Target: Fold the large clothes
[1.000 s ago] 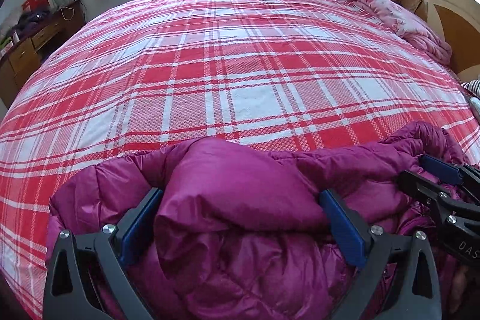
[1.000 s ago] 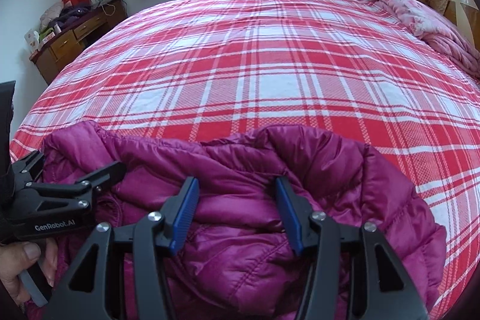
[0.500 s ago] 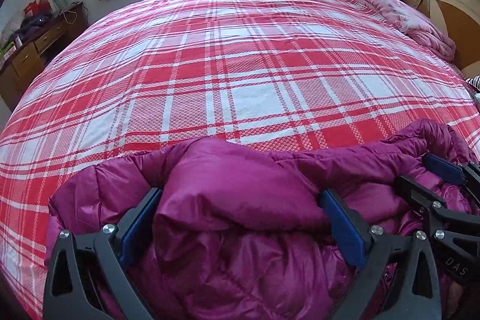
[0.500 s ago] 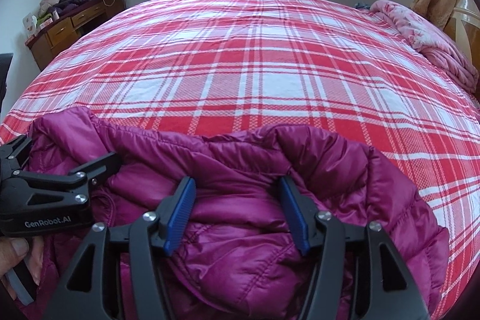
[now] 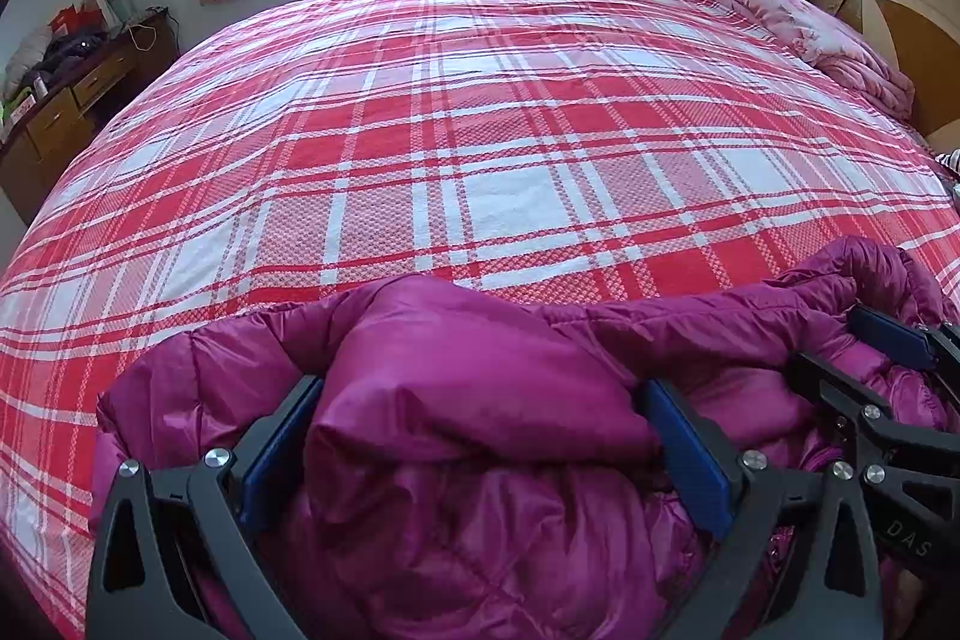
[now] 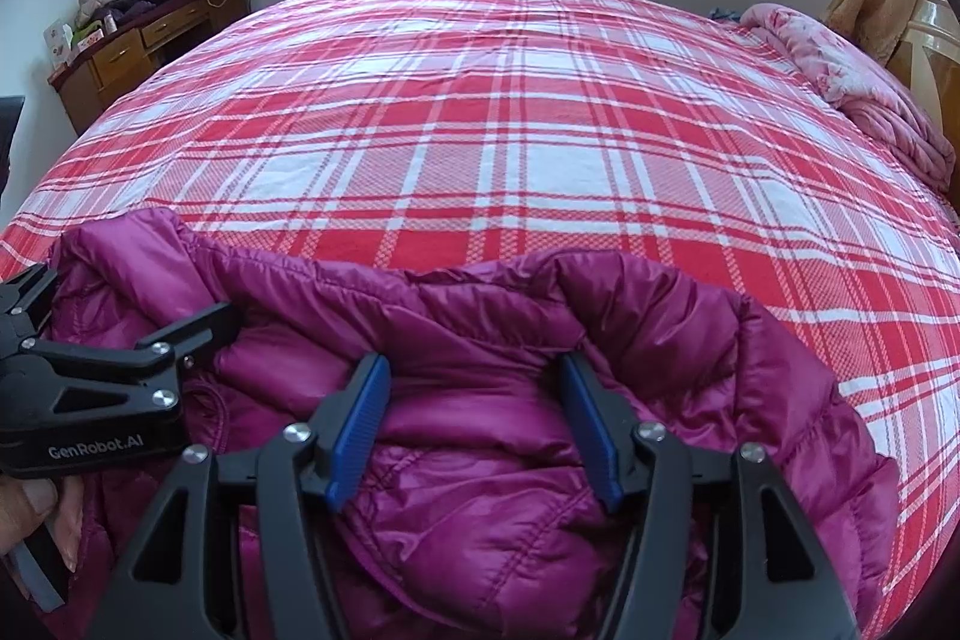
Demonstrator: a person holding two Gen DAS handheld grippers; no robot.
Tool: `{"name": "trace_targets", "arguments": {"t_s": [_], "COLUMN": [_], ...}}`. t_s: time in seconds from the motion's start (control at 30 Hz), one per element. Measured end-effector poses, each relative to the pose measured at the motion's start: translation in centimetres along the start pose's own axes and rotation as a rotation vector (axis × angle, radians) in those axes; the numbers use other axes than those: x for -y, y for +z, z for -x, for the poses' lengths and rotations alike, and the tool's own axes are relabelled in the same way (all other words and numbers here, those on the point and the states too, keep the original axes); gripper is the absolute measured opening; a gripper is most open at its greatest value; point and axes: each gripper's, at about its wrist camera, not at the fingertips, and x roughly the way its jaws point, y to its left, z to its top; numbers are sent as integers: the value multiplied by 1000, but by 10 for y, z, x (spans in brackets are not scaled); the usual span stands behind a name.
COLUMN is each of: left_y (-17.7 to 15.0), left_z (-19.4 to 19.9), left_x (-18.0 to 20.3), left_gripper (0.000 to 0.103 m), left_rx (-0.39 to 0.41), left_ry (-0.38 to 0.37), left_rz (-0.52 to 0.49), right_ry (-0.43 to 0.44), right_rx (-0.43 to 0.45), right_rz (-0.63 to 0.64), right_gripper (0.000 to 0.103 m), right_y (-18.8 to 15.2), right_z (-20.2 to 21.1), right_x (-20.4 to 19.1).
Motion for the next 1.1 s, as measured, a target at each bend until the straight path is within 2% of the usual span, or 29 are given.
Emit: {"name": "trace_targets", "arguments": {"t_s": [0.57, 0.73, 0.8, 0.87, 0.93, 1.03, 1.1], "left_y": [1, 8, 11, 12, 8, -11, -36], "left_z": [-2, -6, 0, 25, 57, 110, 148], "left_x": [2, 1, -3, -8, -14, -26, -37], "left_gripper": [102, 102, 102, 102, 102, 102, 102], "left_rx": [-4, -34, -61, -12, 59, 125, 148], "left_ry": [18, 5, -14, -23, -69, -120, -157], "left_rz": [-9, -10, -12, 4, 22, 49, 71], "right_ry": [-28, -13, 29, 54, 61, 95, 114], "right_rx": [-17, -51, -66, -25, 17, 42, 29], "right_rz": [30, 61, 63, -8, -67, -112, -128], "right_gripper": [64, 65, 65, 67, 81, 82, 82], "right_y": [0, 8, 13, 12, 5, -19, -47], "right_z": [-2, -2, 9, 30, 55, 95, 124], "right_x": [-4, -5, 2, 15, 27, 44, 56]}}
